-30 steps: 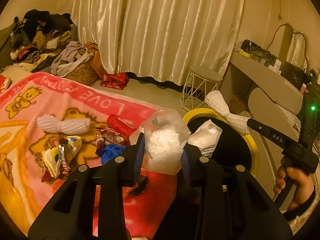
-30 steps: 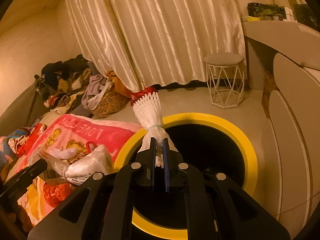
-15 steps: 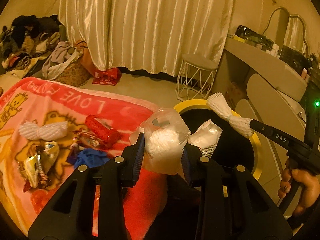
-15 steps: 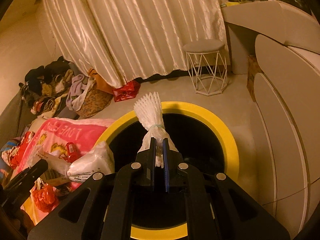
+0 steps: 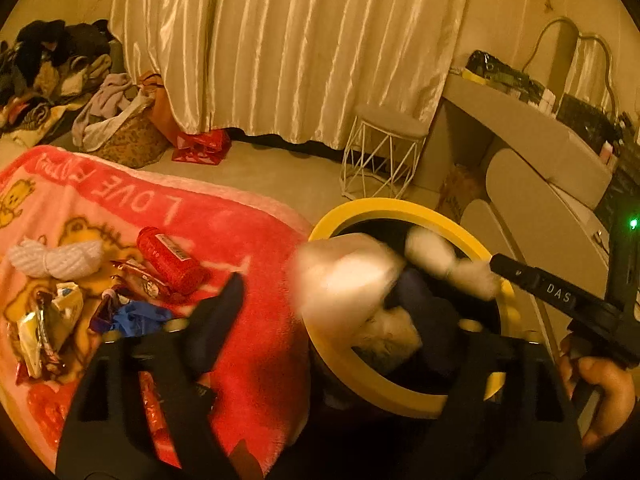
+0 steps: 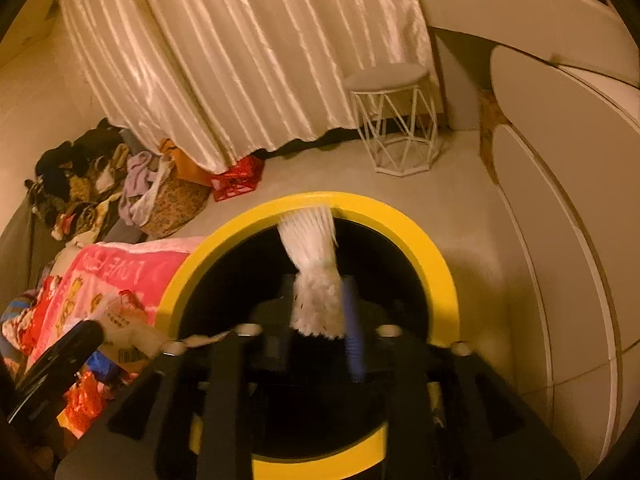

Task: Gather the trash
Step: 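Open both tools to drop the bag and sleeve into the bin, then move both open tools back over the pink blanket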

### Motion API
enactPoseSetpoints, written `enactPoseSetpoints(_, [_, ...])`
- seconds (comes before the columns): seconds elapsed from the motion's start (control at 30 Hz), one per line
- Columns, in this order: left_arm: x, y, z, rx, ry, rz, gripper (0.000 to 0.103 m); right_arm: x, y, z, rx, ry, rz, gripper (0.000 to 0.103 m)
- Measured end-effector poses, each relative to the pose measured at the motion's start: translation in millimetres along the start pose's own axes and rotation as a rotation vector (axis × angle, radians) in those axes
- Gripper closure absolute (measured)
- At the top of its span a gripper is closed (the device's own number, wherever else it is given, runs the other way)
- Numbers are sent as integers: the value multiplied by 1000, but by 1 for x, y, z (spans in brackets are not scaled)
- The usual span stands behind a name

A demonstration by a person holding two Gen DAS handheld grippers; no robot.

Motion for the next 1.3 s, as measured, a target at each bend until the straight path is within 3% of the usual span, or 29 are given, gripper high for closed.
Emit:
enactPoseSetpoints(0.07, [-4, 0, 2, 5, -2, 22, 13, -1, -1, -1, -1, -2, -2, 62])
enactPoseSetpoints(0.17, [-11, 1, 8, 16, -5, 52, 11, -6, -2, 0, 1, 6, 5, 55])
enactPoseSetpoints(0.67, [-61, 4, 42, 76, 50, 169, 11, -74, -5, 11, 54, 86, 153, 41])
enactPoseSetpoints(1.3, [-124, 4, 77, 148, 150, 273, 11, -158, -30, 27, 70, 216, 308, 35])
Point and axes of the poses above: each gripper's, at about its wrist camera, not at the fingertips, and z roughly against the way its jaws point, x to its right, y to its top, the point moved 7 cm from there along -z, roughly the way its jaws point, and after that the axes turned 6 degrees about y, right-handed, at the moved point
